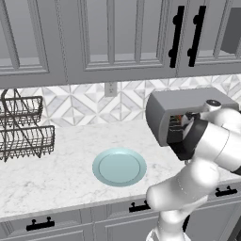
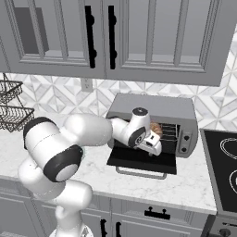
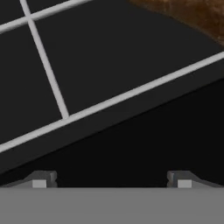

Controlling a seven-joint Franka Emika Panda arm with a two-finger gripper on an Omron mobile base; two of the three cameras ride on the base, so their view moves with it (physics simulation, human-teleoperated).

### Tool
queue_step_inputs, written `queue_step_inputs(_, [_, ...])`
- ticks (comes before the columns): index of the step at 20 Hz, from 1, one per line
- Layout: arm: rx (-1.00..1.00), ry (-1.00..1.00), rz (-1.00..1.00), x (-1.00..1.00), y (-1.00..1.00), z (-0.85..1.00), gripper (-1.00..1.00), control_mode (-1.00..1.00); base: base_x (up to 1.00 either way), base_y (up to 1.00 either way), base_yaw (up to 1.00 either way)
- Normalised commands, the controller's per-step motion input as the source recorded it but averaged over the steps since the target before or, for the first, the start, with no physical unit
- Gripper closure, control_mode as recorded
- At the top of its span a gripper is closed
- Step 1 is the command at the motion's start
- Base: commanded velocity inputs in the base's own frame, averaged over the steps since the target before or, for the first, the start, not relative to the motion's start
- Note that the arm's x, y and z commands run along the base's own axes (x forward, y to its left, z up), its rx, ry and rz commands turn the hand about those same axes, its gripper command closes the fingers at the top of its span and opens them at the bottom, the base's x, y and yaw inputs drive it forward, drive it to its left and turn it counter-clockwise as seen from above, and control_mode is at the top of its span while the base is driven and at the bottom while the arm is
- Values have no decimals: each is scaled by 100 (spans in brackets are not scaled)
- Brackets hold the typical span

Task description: Pick up the kebab skewer and baguette bread, and place them inside the toaster oven. Close the toaster oven door and start by setting the timer.

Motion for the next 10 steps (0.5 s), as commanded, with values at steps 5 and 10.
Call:
queue_step_inputs(5, [10, -3, -8, 22, 0, 0, -100, -100, 0, 0, 0])
queue_step_inputs(10, [13, -9, -8, 29, 2, 0, -100, -100, 0, 0, 0])
